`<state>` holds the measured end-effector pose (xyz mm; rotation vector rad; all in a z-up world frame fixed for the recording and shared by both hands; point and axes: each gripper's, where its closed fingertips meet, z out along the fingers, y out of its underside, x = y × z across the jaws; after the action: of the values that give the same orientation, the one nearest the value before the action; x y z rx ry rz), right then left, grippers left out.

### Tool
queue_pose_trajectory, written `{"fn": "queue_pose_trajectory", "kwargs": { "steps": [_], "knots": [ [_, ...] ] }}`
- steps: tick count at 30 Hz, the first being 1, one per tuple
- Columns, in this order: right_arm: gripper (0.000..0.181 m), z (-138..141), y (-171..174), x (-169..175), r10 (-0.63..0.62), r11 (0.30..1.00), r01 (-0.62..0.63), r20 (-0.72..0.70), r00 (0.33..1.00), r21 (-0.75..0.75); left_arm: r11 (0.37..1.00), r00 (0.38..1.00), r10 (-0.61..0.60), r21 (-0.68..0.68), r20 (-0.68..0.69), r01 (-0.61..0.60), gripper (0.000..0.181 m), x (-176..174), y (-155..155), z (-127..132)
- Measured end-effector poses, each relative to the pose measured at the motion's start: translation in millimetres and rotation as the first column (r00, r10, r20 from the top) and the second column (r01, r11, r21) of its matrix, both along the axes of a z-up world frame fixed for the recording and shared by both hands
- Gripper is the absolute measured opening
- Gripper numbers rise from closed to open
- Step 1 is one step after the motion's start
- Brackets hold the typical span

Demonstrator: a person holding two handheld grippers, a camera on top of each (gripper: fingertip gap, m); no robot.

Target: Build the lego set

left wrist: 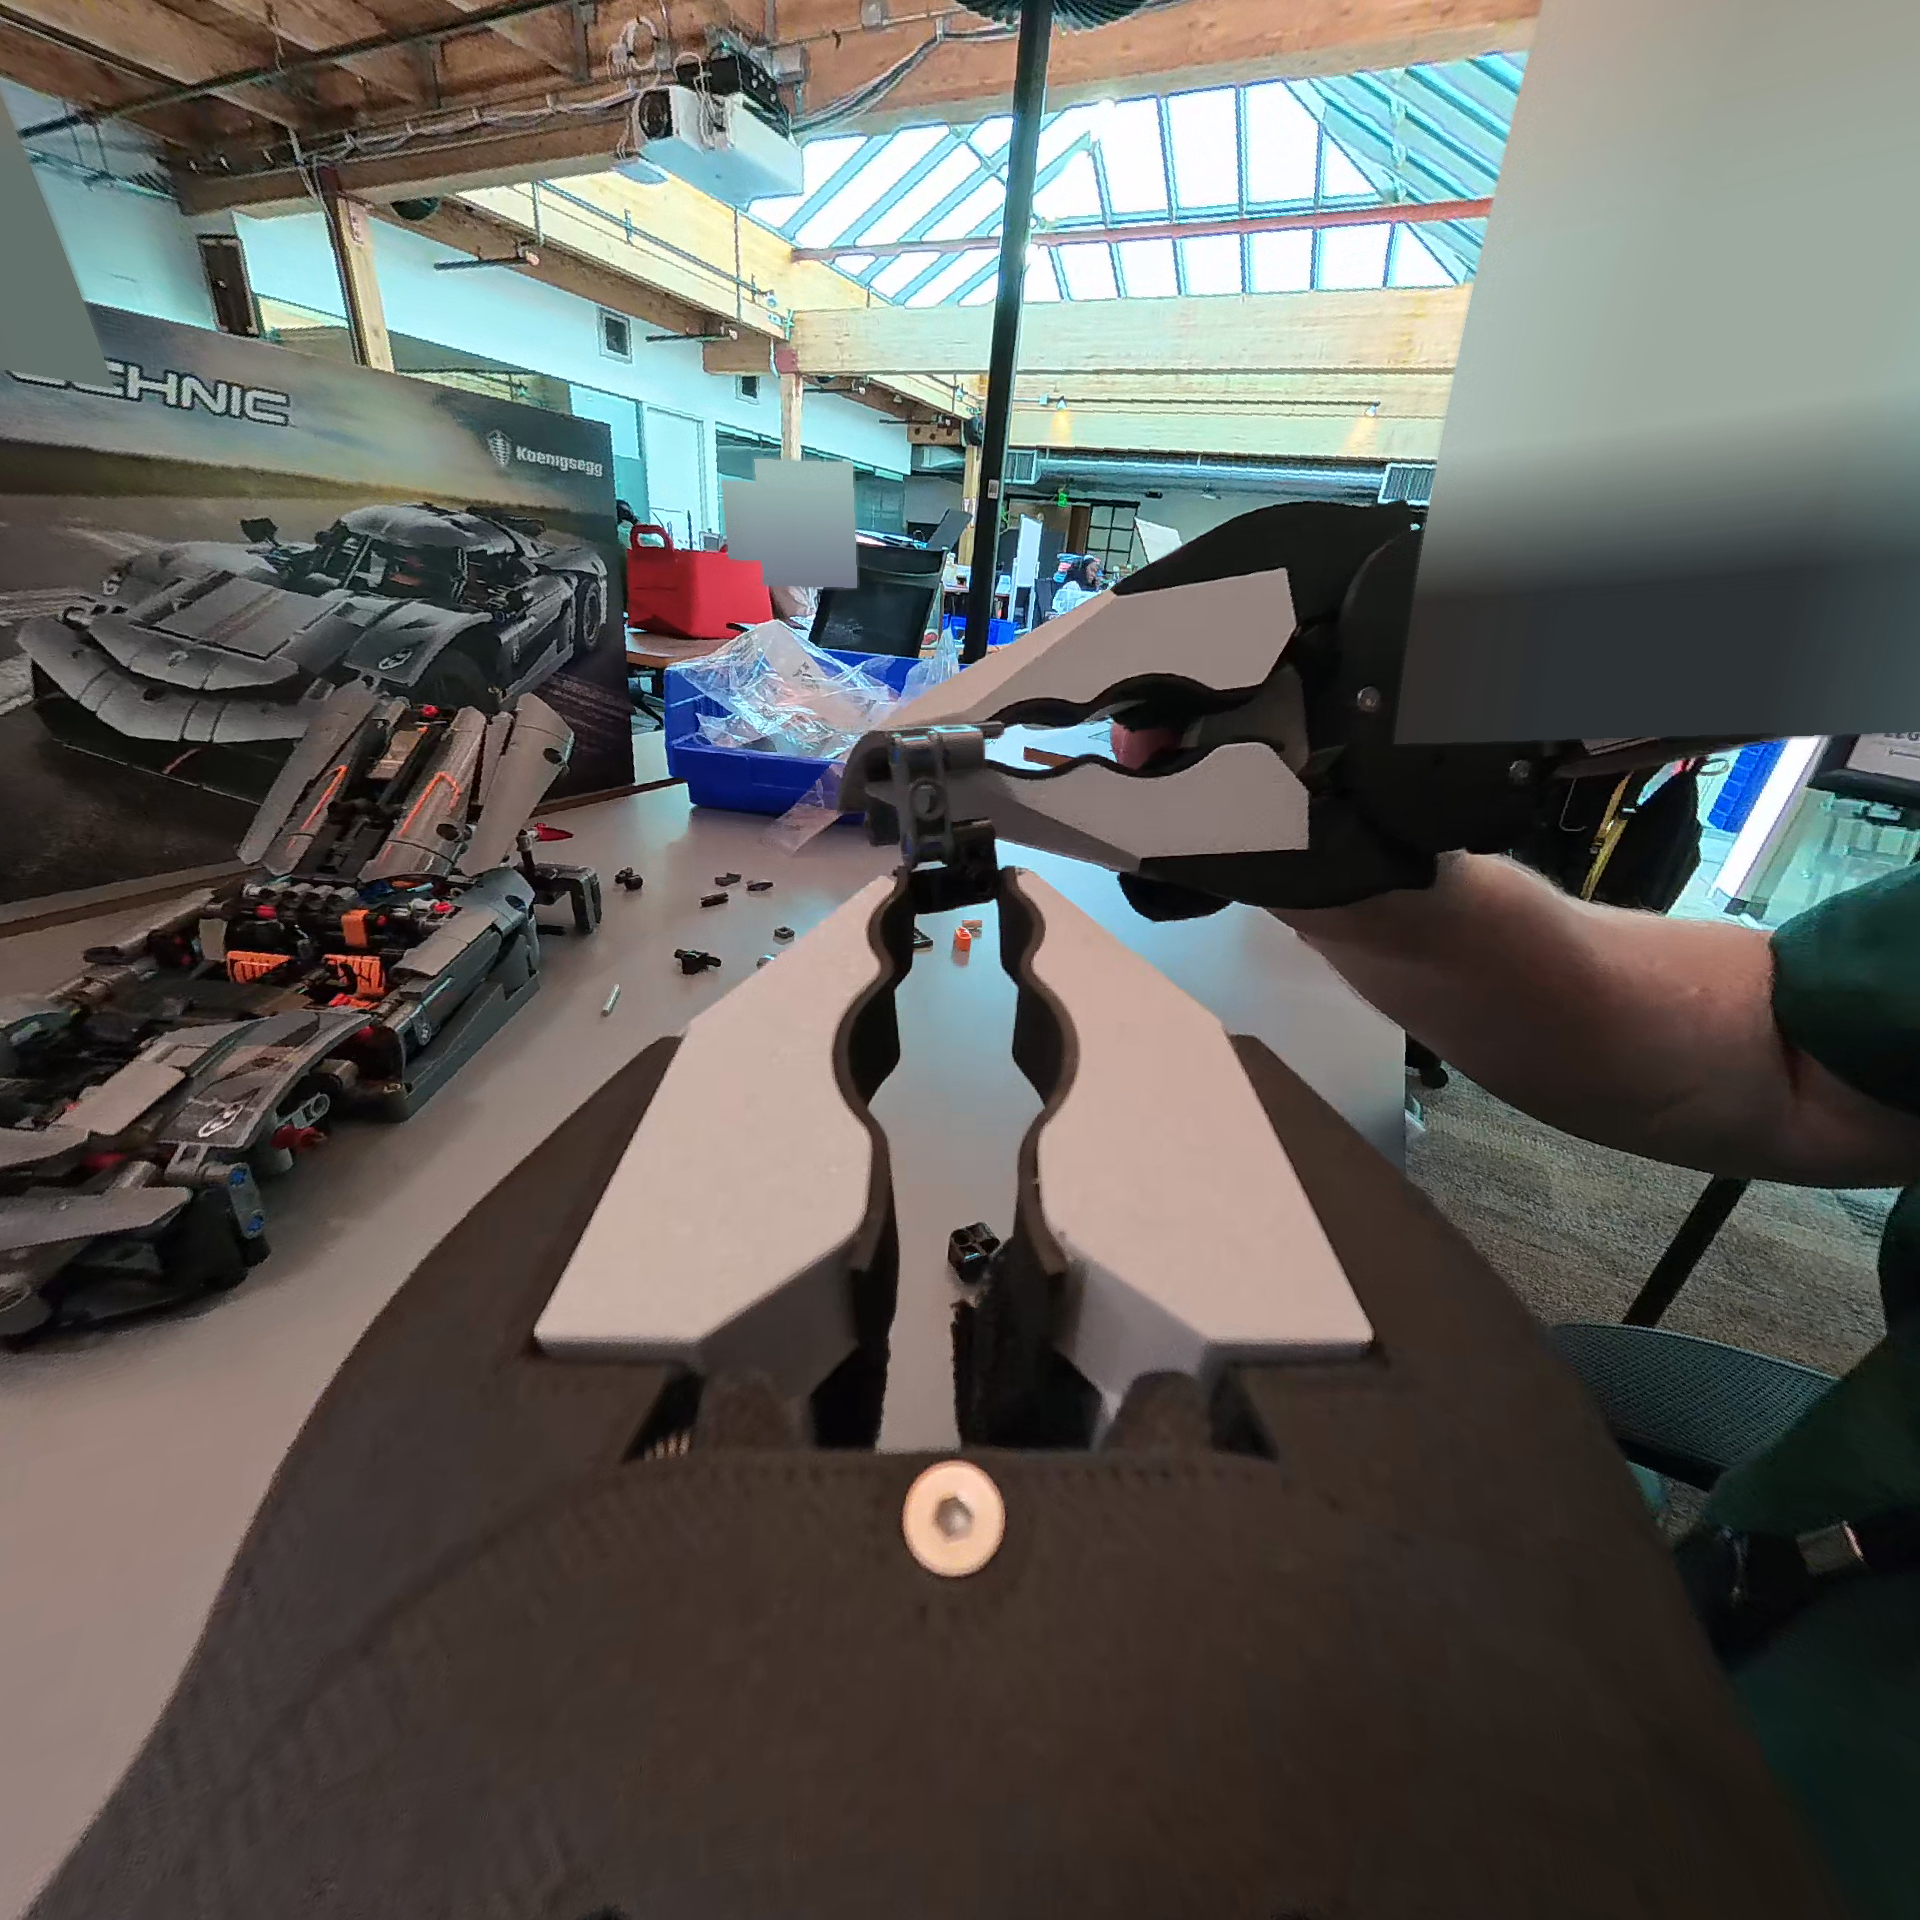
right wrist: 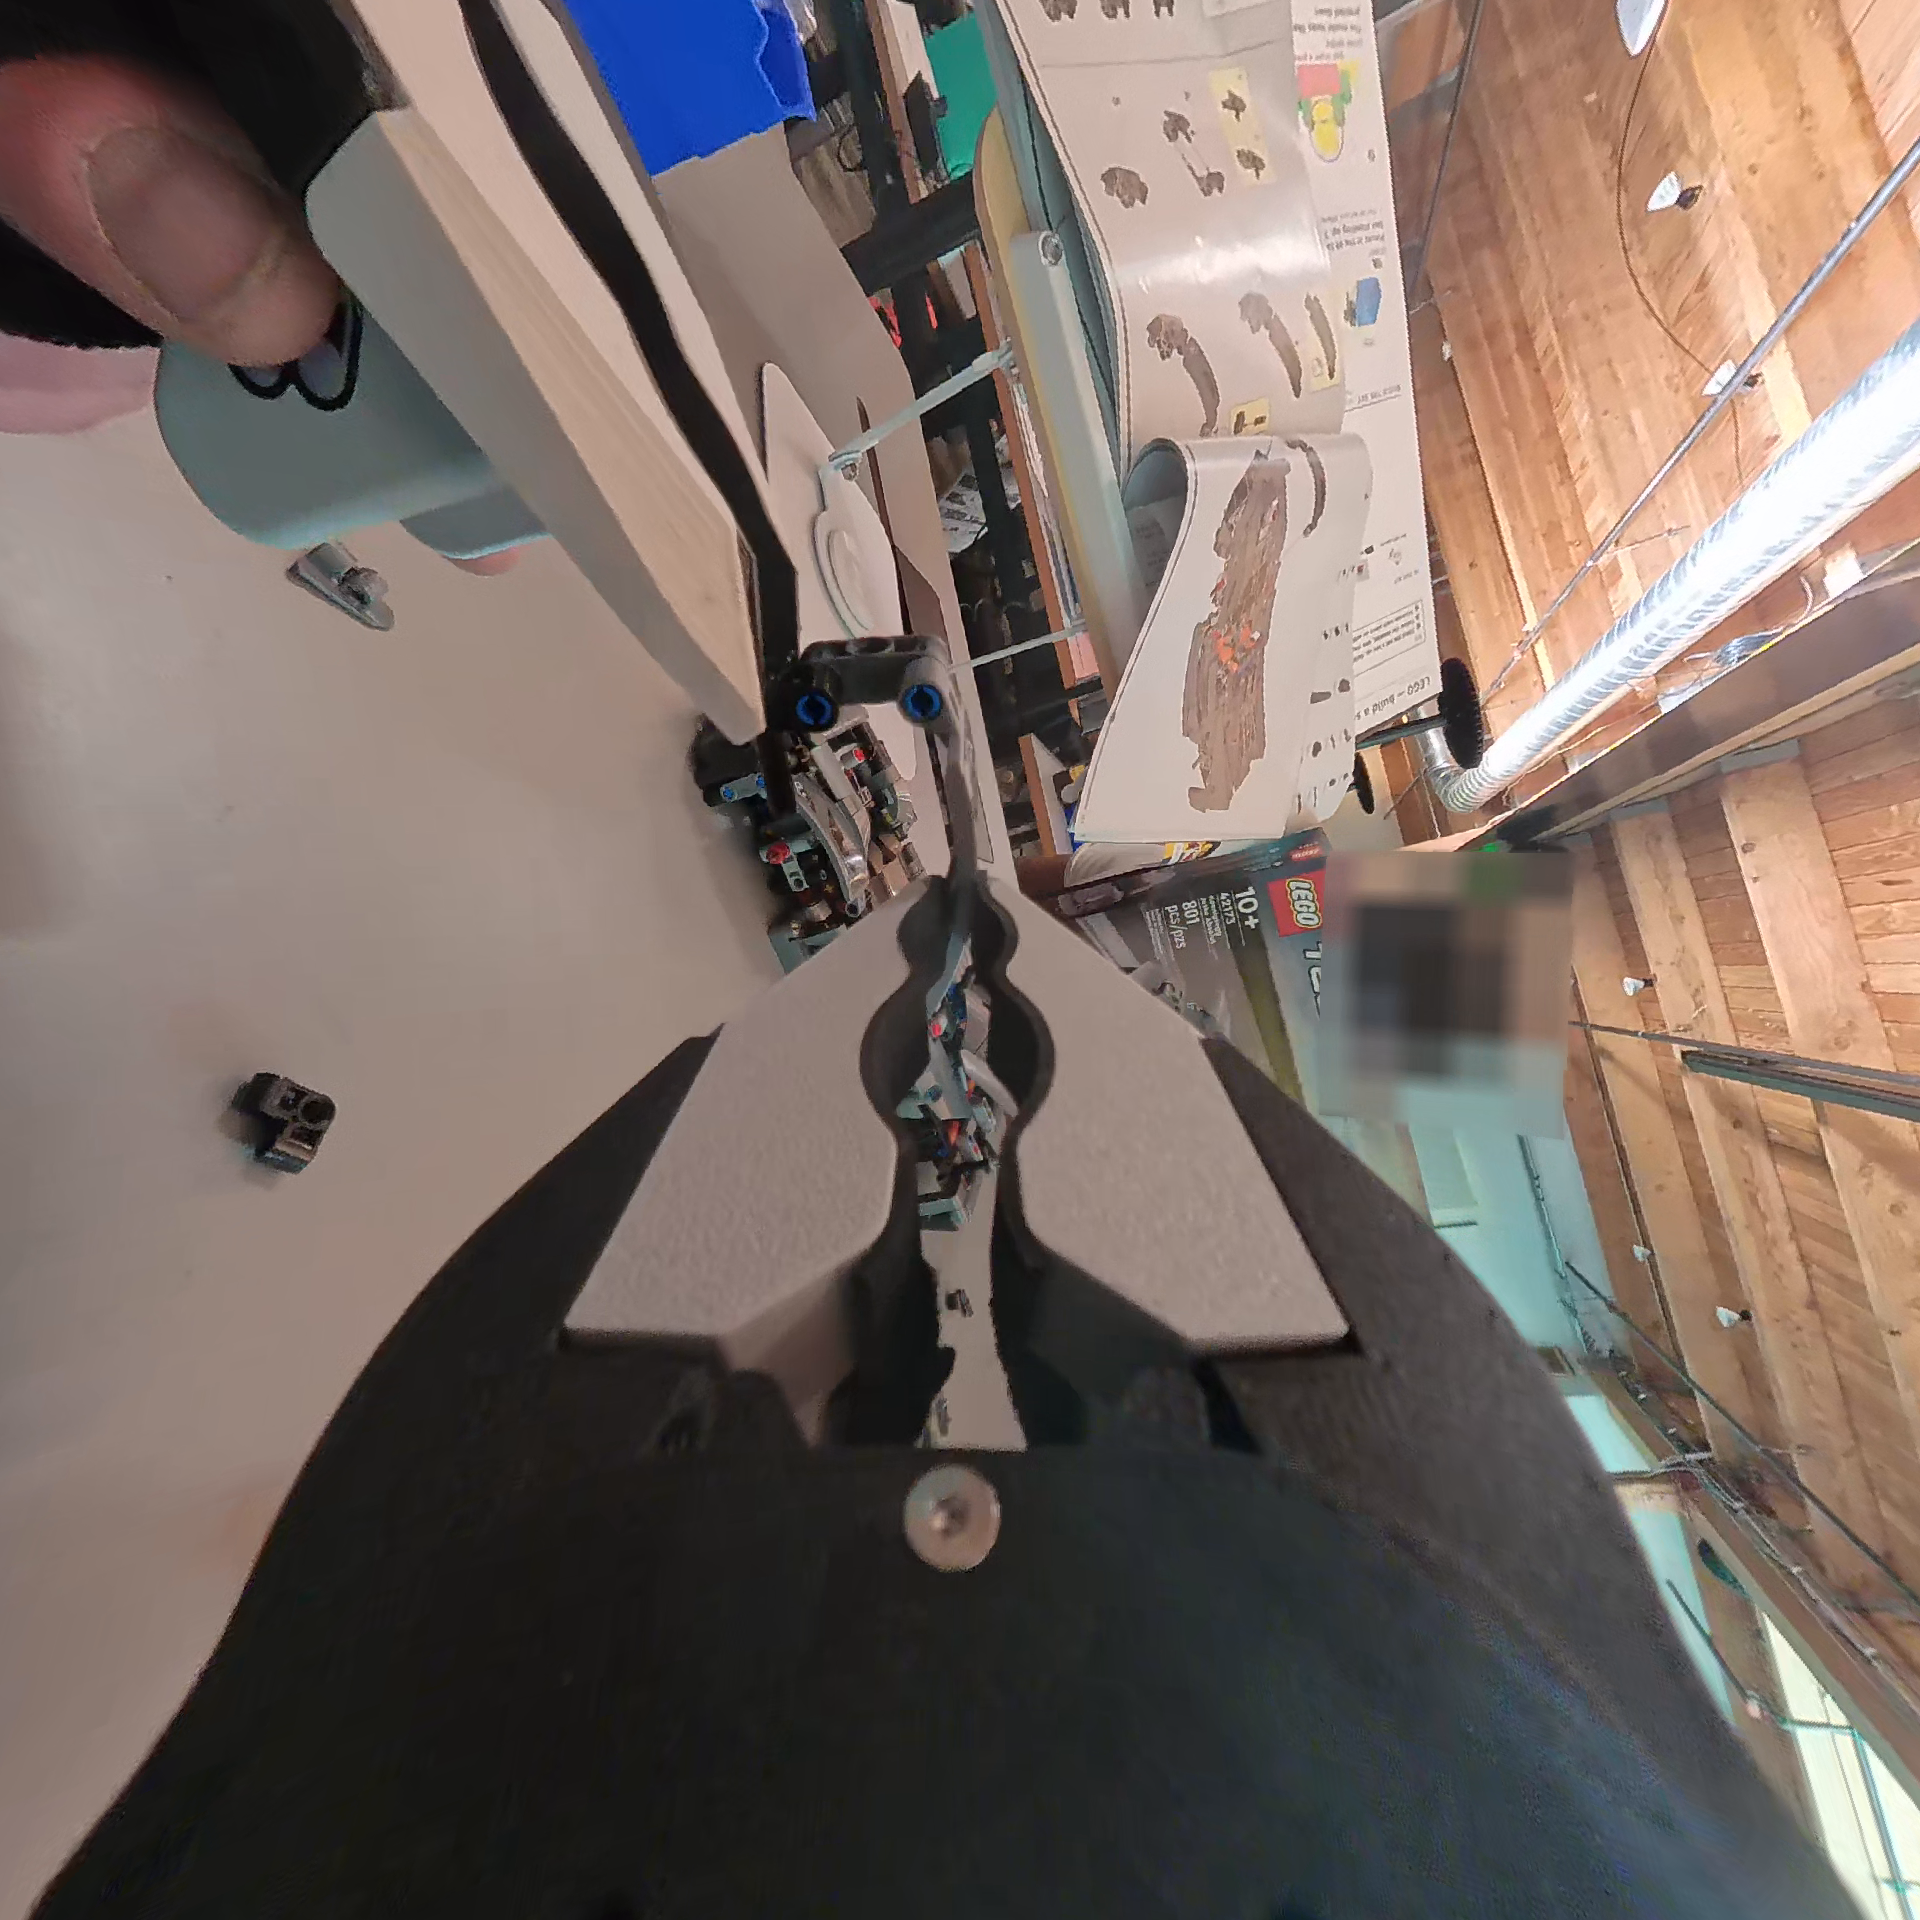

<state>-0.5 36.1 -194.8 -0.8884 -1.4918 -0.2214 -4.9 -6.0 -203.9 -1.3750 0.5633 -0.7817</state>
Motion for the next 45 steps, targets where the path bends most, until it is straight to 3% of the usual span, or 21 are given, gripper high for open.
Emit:
{"fn": "queue_pose_trajectory", "kwargs": {
  "steps": [45],
  "knots": [
    [0.001, -3.2, -2.5, 1.0, -0.055, 0.997, 0.054, -0.025, 0.998, -0.056, 0.999, 0.999, 0.032, 0.031, -0.035, -0.031, 0.013, 0.1, 0.3, 0.2]
  ]
}}
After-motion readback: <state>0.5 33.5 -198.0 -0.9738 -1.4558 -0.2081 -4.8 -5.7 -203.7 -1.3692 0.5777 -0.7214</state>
